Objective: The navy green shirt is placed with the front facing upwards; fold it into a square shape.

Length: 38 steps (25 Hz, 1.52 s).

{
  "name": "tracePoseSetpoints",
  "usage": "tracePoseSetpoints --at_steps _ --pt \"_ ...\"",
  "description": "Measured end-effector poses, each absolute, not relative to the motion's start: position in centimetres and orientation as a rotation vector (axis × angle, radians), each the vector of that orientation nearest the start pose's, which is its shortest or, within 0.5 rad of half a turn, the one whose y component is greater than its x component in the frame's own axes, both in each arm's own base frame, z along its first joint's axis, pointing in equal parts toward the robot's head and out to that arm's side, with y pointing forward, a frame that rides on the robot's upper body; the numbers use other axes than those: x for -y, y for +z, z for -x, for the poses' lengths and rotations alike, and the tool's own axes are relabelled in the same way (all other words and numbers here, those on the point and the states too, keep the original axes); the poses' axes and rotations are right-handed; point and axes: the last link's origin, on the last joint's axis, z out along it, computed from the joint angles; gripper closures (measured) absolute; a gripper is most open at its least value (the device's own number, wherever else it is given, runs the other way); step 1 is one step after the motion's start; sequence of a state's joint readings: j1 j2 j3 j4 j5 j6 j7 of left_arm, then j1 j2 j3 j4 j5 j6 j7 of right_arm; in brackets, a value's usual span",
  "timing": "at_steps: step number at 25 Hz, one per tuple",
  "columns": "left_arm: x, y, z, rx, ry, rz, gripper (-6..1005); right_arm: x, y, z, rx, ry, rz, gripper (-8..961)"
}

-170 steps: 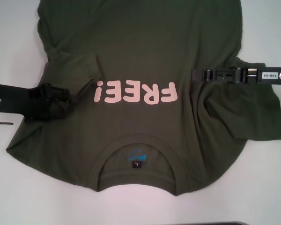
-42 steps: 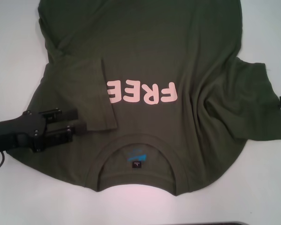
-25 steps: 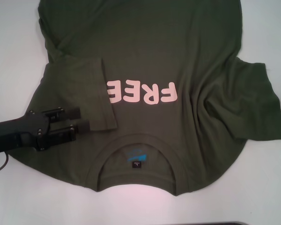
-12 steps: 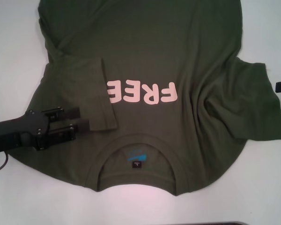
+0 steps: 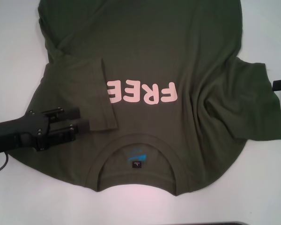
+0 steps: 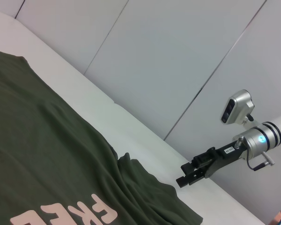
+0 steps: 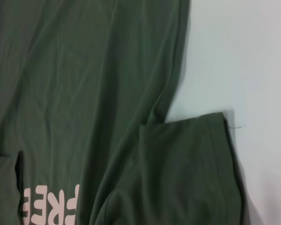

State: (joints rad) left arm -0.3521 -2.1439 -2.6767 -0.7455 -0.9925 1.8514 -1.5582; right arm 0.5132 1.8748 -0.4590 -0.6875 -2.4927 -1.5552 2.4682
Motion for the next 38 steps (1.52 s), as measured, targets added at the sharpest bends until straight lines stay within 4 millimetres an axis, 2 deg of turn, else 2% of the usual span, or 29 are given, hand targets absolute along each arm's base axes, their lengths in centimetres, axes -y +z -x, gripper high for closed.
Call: tracePoseSetpoints --at_steps 5,38 --pt "-24.7 0.7 29.7 1.093 -0.901 2.673 364 -31.7 9.5 -36.2 -2.040 0.298 1.931 152" --pt "-24.8 0.8 30.0 1.099 -0.898 2.651 366 -32.1 8.1 -36.7 -2.054 0.298 1.894 172"
